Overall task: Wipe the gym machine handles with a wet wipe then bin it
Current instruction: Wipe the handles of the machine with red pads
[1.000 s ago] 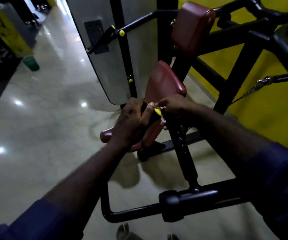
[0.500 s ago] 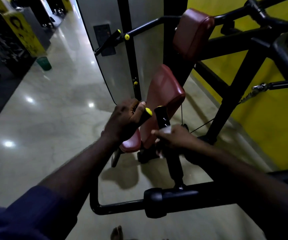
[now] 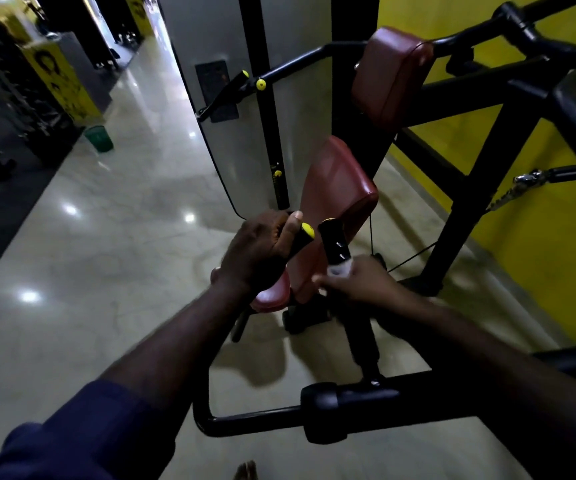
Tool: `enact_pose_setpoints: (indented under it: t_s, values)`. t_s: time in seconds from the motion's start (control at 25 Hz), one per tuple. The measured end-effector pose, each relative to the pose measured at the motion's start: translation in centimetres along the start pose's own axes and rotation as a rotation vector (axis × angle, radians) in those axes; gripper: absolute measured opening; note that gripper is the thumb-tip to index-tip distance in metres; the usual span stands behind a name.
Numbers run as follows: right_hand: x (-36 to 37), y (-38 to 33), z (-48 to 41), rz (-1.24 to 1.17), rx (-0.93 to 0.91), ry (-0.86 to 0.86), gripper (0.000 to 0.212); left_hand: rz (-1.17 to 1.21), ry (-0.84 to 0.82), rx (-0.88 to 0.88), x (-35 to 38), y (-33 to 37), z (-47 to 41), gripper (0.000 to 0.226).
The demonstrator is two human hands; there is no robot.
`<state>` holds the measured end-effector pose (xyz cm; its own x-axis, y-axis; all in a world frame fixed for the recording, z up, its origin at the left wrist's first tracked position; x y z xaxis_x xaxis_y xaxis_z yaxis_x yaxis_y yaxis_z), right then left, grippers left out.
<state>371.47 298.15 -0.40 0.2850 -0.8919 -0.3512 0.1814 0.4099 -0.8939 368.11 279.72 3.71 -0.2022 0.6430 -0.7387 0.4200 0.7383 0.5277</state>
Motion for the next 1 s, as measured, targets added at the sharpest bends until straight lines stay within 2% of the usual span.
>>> enact_pose_setpoints:
  t_s: [0.12, 0.2, 0.24, 0.32, 0.36, 0.44, 0.56, 0.64, 0.72, 0.76, 0.84, 0.88, 0.92, 1.0]
  values:
    - [-0.2, -4.0, -3.1, 0.058, -0.062, 0.243, 0.023, -0.119, 0.011, -0.016, 0.1, 0.4, 1.2, 0.034]
    - [0.5, -3.3, -2.6, 0.277, -0.124, 0.295, 0.047, -0.156, 0.005, -0.033, 0.2, 0.5, 1.5, 0.034]
    - [1.0, -1.8, -1.5, 0.405, -0.159, 0.264, 0.059, -0.162, 0.004, -0.033, 0.2, 0.4, 1.4, 0.034]
    - [2.1, 2.1, 1.6, 0.669, -0.313, 0.219, 0.086, -0.161, 0.000, -0.027, 0.2, 0.1, 1.2, 0.035]
    - [2.5, 4.3, 3.1, 0.837, -0.446, 0.216, 0.092, -0.149, 0.001, -0.022, 0.2, 0.1, 1.1, 0.036]
    - [2.0, 5.8, 4.6, 1.075, -0.745, 0.227, 0.080, -0.129, 0.012, -0.006, 0.2, 0.1, 1.2, 0.035]
    - [-0.9, 2.9, 2.3, 1.157, -0.914, 0.227, 0.067, -0.095, 0.043, 0.025, 0.1, 0.3, 1.1, 0.036]
    - [-2.2, 1.4, 0.2, 1.207, -0.955, 0.102, 0.060, -0.080, 0.046, 0.026, 0.0, 0.1, 1.2, 0.038]
    - [-2.4, 2.9, 0.8, 1.189, -0.990, 0.024, 0.051, -0.060, 0.044, 0.013, 0.0, -0.1, 1.3, 0.037]
    - [-2.3, 4.4, 2.1, 1.190, -1.084, -0.037, 0.045, -0.053, 0.040, 0.003, 0.0, -0.2, 1.3, 0.035]
    - [-2.8, 5.4, 4.8, 1.254, -1.266, -0.297, 0.034, -0.050, 0.051, 0.000, 0.0, -0.1, 1.3, 0.033]
    - [-3.3, 4.7, 4.7, 1.262, -1.295, -0.390, 0.032, -0.048, 0.055, -0.003, -0.1, -0.1, 1.2, 0.034]
    - [-3.6, 3.2, 4.0, 1.256, -1.291, -0.413, 0.030, -0.039, 0.050, -0.007, -0.1, -0.1, 1.2, 0.034]
    - [-3.4, 0.2, 1.1, 1.271, -1.222, -0.287, 0.023, -0.011, 0.043, -0.011, -0.1, -0.2, 1.3, 0.034]
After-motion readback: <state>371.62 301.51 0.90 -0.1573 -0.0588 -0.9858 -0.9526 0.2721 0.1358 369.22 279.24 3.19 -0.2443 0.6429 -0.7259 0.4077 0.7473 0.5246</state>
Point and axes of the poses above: each hand's wrist, its own z-axis away from the middle knuckle, its own x-axis out of the palm, y = z × x, the point moved 2 cm from there along -z, towards the middle knuckle
